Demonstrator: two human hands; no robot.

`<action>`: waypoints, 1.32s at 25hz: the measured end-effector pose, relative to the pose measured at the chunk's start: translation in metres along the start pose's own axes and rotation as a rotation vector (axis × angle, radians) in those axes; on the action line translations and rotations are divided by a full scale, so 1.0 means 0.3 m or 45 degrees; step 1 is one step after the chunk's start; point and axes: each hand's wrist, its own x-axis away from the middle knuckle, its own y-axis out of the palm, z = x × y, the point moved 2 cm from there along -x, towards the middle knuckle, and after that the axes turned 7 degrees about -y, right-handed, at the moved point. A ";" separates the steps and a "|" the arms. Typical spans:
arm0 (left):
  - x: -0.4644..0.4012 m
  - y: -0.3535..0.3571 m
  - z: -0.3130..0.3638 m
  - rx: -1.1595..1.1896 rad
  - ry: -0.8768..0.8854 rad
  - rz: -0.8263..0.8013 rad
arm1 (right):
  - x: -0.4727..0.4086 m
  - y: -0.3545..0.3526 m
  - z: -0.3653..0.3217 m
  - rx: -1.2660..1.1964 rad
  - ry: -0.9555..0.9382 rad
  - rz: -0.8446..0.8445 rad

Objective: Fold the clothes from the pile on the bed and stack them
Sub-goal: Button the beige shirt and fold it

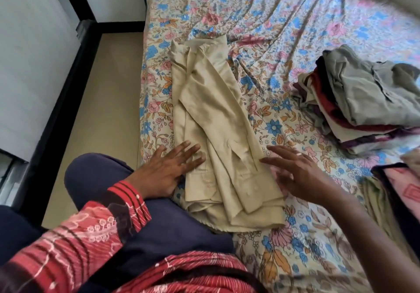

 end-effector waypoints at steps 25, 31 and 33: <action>-0.139 -0.087 -0.152 2.260 -0.810 -0.563 | -0.480 -0.024 0.119 -1.688 0.745 -0.283; -0.116 -0.003 -0.078 2.435 -1.301 -0.032 | -0.456 0.007 0.100 -1.838 0.821 0.060; -0.115 -0.007 -0.053 2.318 -1.280 0.054 | -0.429 0.014 0.048 -1.745 0.808 0.230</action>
